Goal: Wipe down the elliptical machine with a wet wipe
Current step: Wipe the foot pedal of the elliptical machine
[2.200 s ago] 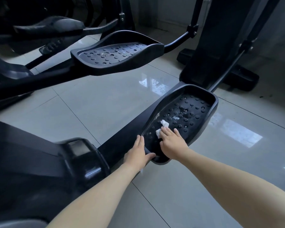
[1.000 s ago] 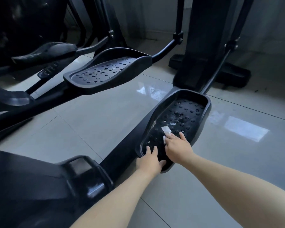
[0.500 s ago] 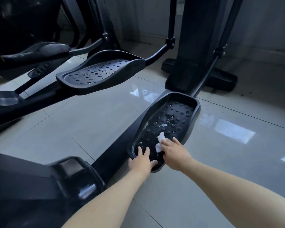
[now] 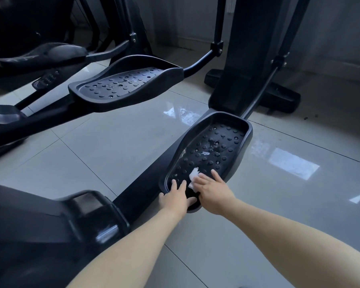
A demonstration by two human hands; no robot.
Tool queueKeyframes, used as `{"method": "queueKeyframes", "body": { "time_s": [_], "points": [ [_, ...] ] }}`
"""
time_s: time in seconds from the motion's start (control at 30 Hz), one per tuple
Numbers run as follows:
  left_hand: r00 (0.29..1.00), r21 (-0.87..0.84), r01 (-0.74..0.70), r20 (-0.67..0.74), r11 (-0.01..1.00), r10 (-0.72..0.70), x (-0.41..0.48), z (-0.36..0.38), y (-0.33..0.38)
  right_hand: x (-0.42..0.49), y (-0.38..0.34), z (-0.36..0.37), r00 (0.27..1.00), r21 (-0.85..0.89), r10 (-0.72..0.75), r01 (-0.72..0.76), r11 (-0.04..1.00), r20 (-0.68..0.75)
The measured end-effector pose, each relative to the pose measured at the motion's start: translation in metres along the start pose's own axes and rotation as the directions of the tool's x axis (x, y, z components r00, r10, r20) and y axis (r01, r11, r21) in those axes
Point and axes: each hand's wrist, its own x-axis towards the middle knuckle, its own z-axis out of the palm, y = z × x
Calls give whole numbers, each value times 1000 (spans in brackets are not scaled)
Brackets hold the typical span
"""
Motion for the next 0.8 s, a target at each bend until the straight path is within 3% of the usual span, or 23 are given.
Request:
{"method": "queueKeyframes", "body": {
  "time_s": [0.1, 0.17, 0.4, 0.53, 0.67, 0.8],
  "points": [
    [1000, 10, 4, -13, 1000, -4, -1, 1, 1, 3, 11, -8, 988, -65, 142, -145, 987, -57],
    [1000, 8, 4, -21, 1000, -4, -1, 1, 0, 5, 7, -9, 986, -73, 157, -161, 984, -61],
    [997, -69, -46, -61, 997, 42, 0, -3, -7, 7, -18, 10, 999, 42, -40, 41, 998, -22],
    [989, -89, -76, -131, 993, 64, 0, -11, -21, 13, 5, 3, 989, 2, 129, -129, 992, -73],
    [982, -74, -6, -187, 997, -8, 2, -12, -29, 29, 11, -1, 960, 16, 258, -257, 966, -108],
    [990, -93, 19, -135, 995, -31, 13, -12, -27, 44, -12, 9, 997, 120, -5, 14, 993, -77]
  ]
}}
